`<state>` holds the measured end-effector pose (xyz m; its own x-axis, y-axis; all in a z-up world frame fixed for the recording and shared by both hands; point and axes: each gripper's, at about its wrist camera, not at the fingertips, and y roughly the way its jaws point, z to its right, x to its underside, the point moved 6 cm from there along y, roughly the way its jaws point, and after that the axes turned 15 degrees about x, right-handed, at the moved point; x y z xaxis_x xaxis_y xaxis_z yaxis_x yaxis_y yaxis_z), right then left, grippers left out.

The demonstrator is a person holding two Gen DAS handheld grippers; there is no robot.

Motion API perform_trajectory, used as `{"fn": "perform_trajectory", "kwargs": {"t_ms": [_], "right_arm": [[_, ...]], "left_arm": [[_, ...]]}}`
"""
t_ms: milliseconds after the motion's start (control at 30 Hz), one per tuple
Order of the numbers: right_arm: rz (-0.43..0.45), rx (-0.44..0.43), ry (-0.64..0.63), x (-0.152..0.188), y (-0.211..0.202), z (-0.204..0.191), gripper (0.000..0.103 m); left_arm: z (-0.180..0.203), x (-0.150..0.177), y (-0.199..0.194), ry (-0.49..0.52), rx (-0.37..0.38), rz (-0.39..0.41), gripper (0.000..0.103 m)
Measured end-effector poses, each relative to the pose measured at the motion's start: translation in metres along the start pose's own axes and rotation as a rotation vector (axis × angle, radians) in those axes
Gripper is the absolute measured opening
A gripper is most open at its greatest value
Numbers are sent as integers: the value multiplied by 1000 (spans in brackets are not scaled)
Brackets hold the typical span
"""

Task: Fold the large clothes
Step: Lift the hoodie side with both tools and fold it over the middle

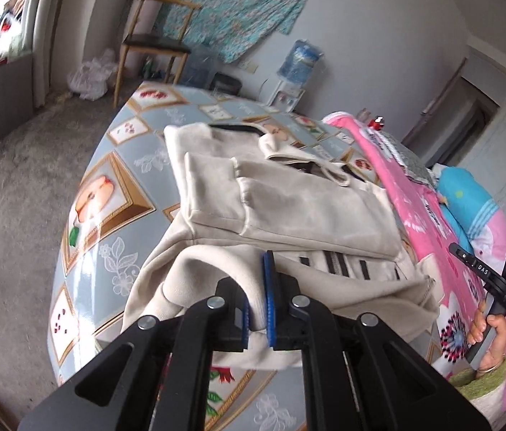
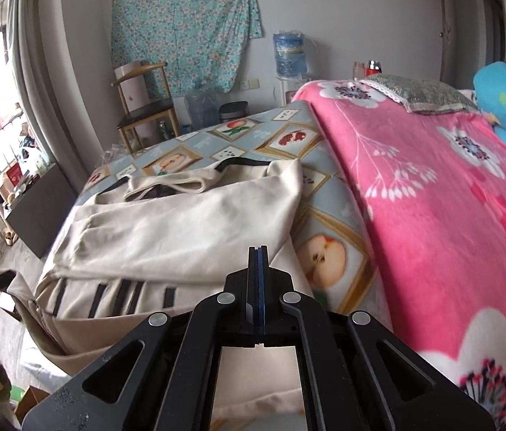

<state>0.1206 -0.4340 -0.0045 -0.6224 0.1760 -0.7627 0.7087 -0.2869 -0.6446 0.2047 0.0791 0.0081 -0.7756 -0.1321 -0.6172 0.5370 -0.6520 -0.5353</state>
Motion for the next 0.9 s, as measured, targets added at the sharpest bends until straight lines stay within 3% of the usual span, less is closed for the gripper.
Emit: {"fn": "perform_trajectory", "kwargs": {"t_ms": [133, 233, 300, 333, 367, 433, 533, 633, 733, 800, 833, 900], "right_arm": [[-65, 22, 24, -3, 46, 2, 0], [-105, 11, 72, 4, 56, 10, 5], [-106, 11, 84, 9, 54, 15, 24], [-97, 20, 80, 12, 50, 18, 38], [-84, 39, 70, 15, 46, 21, 43], [-76, 72, 45, 20, 41, 26, 44], [-112, 59, 26, 29, 40, 31, 51], [-160, 36, -46, 37, 48, 22, 62], [-204, 47, -156, 45, 62, 7, 61], [-209, 48, -215, 47, 65, -1, 59], [-204, 43, -236, 48, 64, -4, 52], [-187, 27, -276, 46, 61, -10, 49]], "left_arm": [[-24, -3, 21, -66, -11, -8, 10], [-37, -2, 30, -131, 9, -30, 11], [-42, -3, 28, -164, 45, -27, 19], [-46, -5, 23, -175, 39, -8, 36], [-49, -8, 15, -175, 19, 24, 50], [-54, -17, -8, -166, 8, 105, 53], [-65, -22, -30, -173, -24, 152, 53], [-69, -13, -24, -128, -87, 75, 53], [-64, 4, -1, -36, -152, -55, 53], [-59, 11, 14, 41, -190, -111, 53], [-57, 12, 20, 72, -203, -122, 53], [-55, 13, 25, 114, -220, -124, 53]]}}
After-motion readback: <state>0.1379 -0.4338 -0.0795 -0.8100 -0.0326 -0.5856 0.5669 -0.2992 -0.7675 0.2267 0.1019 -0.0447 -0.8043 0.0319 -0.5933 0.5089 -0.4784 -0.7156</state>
